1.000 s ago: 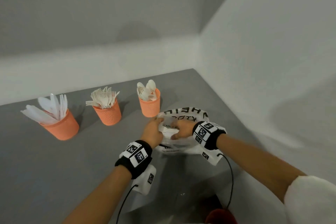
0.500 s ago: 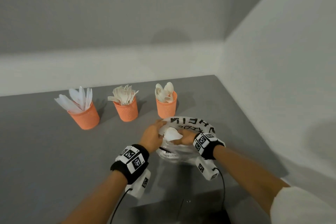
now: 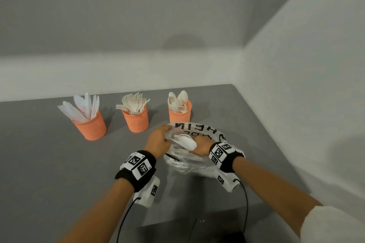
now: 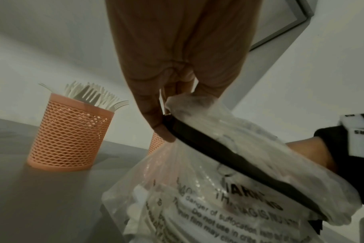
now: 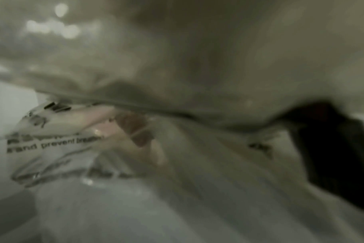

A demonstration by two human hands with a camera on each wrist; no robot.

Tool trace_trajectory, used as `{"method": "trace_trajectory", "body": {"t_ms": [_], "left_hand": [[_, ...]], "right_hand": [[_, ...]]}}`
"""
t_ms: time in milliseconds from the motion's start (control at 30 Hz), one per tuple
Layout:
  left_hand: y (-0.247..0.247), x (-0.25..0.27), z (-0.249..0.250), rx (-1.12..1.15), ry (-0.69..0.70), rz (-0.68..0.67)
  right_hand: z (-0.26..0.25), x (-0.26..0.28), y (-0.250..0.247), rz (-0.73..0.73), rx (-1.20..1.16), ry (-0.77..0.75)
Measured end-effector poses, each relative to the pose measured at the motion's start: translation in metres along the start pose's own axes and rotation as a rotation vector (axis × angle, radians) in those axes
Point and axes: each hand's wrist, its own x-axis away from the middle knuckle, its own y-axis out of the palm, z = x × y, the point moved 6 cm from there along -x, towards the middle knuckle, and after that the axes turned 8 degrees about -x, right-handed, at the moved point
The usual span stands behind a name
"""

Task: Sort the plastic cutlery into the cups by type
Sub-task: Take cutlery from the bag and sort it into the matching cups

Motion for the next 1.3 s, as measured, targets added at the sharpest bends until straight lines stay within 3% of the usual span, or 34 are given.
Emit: {"method": "trace_trajectory", "body": {"t_ms": [200,433,800,1067,1300], "left_hand": [[0.006,-0.003,0.008,0.003,0.002,-0.022],[0.013,0.001,0.007,0.003,-0.006,-0.053],[0.026,0.014,0.002,0.061,-0.053,-0.058],[0.021,0.011,0.006,0.074,-0.040,-0.027],[0.019,0.007,0.010,0.084,-0.030,-0.029]], "right_hand": [[0.012,0.006,-0.002,0.007,0.001,0.004],[0.021,0.010,0.008,-0.154,-0.018,0.116],[0.012,0.020,0.033,-0.255,-0.115,0.054],[0.018,0.023,0.024,-0.232,-0.110,0.109],[0.018,0.025,0.014,-0.198,-0.099,0.051]]}}
